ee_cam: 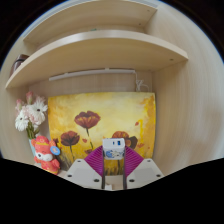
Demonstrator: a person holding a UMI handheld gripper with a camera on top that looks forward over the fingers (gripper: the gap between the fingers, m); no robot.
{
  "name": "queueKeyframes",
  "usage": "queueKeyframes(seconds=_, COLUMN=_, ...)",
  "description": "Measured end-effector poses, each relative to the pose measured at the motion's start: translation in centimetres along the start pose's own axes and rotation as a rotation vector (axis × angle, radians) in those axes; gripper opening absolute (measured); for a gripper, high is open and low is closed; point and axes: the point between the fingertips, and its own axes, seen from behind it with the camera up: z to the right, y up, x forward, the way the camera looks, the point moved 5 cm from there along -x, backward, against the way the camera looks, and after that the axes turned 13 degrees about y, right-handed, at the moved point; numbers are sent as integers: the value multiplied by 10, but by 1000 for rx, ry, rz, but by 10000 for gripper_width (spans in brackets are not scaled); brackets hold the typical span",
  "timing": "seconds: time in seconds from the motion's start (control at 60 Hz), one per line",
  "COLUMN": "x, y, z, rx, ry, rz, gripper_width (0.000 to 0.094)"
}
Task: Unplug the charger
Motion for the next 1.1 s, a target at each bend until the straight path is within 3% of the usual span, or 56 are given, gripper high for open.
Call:
queueKeyframes(seconds=0.1, x=-17, y=38, z=38, rx=18, ry=-24, rz=17, gripper_width=238)
queueKeyframes(seconds=0.4, x=-30, y=-161, z=127, rx=59, ry=-144, rz=-400, gripper_width=237)
queueKeyframes(seconds=0.5, x=-32, y=-206, z=140, rx=77, ry=-165, rz=-485, gripper_width=236)
queueKeyframes(seconds=0.667, x=-38, y=-244, z=155, rx=89, ry=-207, rz=-551, gripper_width=282)
queueKeyframes(seconds=0.783, x=-39, y=-241, z=156, rx=59, ry=-221, rz=-552, gripper_width=342)
queueKeyframes(seconds=0.9, x=-41, y=-210, z=141, rx=49, ry=-214, rz=-486, gripper_width=630)
queueKeyframes(seconds=0.983, x=-48, y=-163, z=122, rx=25, ry=-204, rz=-391, gripper_width=810)
queueKeyframes(seconds=1.1, x=-70, y=-88, z=78, rx=12, ry=-174, rz=-240, gripper_width=831)
